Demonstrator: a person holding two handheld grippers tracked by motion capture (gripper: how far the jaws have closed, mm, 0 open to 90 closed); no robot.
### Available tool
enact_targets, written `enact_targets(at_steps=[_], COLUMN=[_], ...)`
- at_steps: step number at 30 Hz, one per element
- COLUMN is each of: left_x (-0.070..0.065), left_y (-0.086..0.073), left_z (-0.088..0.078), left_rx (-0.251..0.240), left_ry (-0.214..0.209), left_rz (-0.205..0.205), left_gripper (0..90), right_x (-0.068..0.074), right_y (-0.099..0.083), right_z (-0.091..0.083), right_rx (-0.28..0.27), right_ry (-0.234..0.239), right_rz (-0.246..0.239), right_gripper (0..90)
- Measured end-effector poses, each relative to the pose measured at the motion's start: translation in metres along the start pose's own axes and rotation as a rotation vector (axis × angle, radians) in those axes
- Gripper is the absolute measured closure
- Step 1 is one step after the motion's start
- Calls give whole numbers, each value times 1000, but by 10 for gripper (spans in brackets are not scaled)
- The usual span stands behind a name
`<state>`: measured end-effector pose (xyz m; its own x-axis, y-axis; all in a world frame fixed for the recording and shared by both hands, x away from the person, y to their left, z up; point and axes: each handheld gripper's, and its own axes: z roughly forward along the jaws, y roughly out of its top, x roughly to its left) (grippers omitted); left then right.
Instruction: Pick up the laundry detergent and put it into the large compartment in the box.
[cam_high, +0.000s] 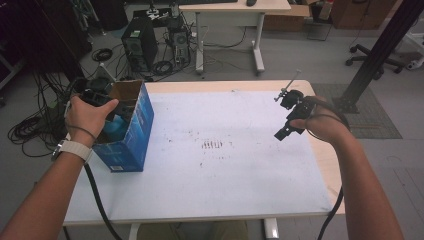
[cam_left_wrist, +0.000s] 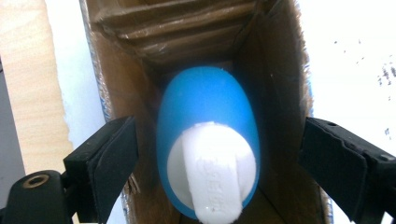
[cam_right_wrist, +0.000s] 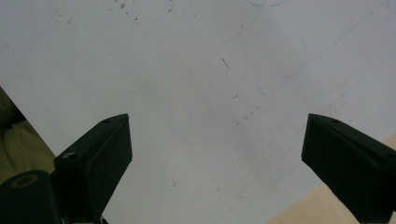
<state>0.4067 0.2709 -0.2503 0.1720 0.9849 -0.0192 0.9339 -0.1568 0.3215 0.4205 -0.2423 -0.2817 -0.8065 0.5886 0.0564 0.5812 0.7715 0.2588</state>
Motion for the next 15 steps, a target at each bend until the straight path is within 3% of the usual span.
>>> enact_targets(at_steps=[15], left_x=[-5], left_y=[2], left_z=[-18], left_rx=[-28], left_ry=[-4], left_rz=[22], left_gripper=[105], right_x=[2], right_y=[-1], right_z=[-3], right_rx=[-5], right_ry=[-3], right_rz=[-1], right_gripper=[88])
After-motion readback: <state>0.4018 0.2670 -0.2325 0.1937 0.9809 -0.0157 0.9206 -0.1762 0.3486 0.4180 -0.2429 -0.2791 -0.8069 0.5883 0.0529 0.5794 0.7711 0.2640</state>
